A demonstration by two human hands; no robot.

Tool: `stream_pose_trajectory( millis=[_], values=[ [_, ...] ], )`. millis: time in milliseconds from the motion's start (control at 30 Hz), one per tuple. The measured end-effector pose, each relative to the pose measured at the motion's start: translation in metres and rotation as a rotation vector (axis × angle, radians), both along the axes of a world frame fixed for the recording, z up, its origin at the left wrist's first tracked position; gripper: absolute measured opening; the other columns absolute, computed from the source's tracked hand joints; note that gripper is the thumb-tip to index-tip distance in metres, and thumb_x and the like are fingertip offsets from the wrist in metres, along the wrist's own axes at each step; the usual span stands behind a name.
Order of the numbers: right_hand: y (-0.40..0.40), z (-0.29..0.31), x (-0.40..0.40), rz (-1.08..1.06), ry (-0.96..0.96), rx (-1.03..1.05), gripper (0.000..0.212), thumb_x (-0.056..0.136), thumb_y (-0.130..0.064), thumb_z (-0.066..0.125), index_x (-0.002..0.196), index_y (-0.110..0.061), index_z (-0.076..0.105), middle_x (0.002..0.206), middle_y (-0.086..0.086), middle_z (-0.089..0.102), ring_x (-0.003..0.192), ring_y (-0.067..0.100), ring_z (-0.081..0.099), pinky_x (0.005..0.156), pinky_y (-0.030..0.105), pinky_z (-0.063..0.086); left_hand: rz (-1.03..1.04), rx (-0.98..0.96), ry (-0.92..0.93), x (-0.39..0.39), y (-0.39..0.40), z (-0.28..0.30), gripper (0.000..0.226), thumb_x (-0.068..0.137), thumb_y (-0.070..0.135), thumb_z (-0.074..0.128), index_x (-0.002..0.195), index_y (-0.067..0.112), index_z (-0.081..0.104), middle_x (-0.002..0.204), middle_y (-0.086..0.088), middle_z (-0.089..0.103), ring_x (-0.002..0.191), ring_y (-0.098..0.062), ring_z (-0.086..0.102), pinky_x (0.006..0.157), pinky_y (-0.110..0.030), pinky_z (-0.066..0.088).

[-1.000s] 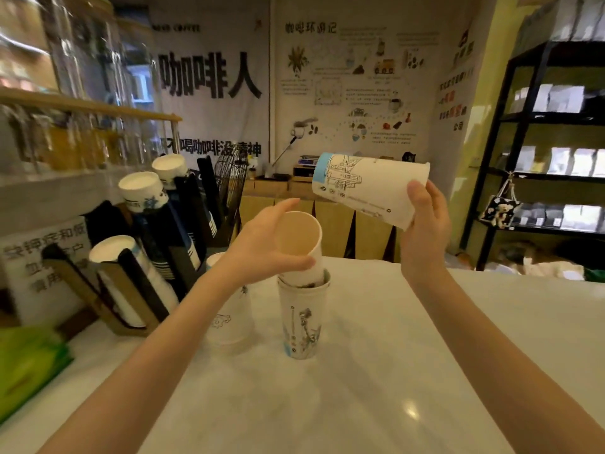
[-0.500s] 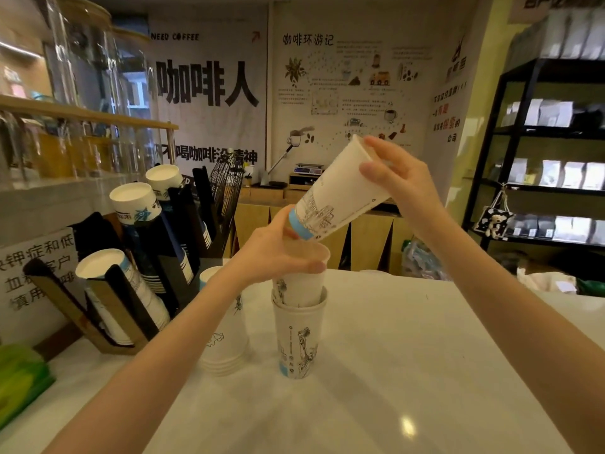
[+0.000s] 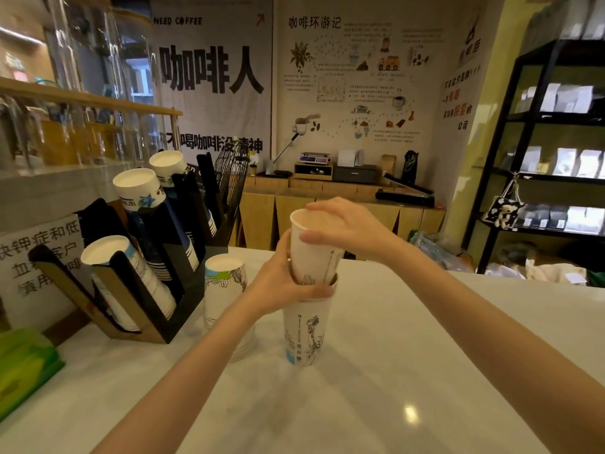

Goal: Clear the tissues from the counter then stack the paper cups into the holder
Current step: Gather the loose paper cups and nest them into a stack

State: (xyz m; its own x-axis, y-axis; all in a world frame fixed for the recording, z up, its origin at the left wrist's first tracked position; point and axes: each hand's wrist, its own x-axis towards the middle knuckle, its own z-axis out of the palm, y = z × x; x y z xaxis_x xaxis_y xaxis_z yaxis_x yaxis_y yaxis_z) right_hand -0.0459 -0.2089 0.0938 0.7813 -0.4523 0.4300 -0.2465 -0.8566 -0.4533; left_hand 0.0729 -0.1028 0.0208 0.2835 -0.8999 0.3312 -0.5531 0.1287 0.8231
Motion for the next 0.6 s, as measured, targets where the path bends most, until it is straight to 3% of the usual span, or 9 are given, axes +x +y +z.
stream_pose_trajectory(
  millis=[100,200,333,500,600],
  values=[
    [0.003,-0.021,0.004,0.036,0.056,0.009,0.070,0.068,-0.064,0.061,0.128,-0.031,0.046,0.126,-0.004,0.046,0.105,0.008,0.040,0.072,0.017,0.033,-0.007,0.010,0.029,0.003,0.006,-0.007,0.114,0.039,0.057,0.078,0.131,0.045,0.011,0.109,0.021,0.050,0.098,-0.003,0.052,0.068,-0.015,0.046],
    [0.007,-0.037,0.006,0.052,0.095,0.041,0.075,0.066,-0.064,0.063,0.130,-0.029,0.044,0.127,-0.005,0.046,0.108,0.009,0.043,0.082,0.025,0.035,-0.017,0.043,0.005,0.007,0.007,-0.012,0.118,0.042,0.051,0.081,0.133,0.045,0.006,0.110,0.025,0.046,0.100,-0.003,0.050,0.073,-0.016,0.045],
    [0.013,-0.059,0.007,0.017,0.094,0.128,0.081,0.065,-0.062,0.066,0.133,-0.025,0.039,0.132,-0.002,0.045,0.108,0.010,0.042,0.084,0.027,0.036,0.029,0.092,0.032,0.009,0.009,-0.022,0.128,0.043,0.049,0.081,0.139,0.037,-0.001,0.118,0.012,0.044,0.108,-0.012,0.047,0.086,-0.029,0.045],
    [0.017,-0.071,0.006,0.010,0.056,0.234,0.092,0.062,-0.060,0.070,0.138,-0.028,0.029,0.144,-0.001,0.038,0.123,0.017,0.041,0.089,0.029,0.037,0.069,0.080,0.060,0.011,0.008,-0.028,0.125,0.045,0.047,0.082,0.138,0.040,-0.001,0.114,0.009,0.046,0.105,-0.013,0.048,0.086,-0.030,0.043],
    [0.012,-0.073,0.000,0.051,-0.003,0.416,0.101,0.060,-0.050,0.077,0.141,-0.033,0.019,0.147,-0.002,0.033,0.125,0.018,0.040,0.090,0.029,0.038,0.085,0.058,0.035,0.007,0.011,-0.027,0.129,0.036,0.059,0.079,0.139,0.039,0.002,0.119,0.010,0.046,0.109,-0.014,0.048,0.086,-0.030,0.044]
  ],
)
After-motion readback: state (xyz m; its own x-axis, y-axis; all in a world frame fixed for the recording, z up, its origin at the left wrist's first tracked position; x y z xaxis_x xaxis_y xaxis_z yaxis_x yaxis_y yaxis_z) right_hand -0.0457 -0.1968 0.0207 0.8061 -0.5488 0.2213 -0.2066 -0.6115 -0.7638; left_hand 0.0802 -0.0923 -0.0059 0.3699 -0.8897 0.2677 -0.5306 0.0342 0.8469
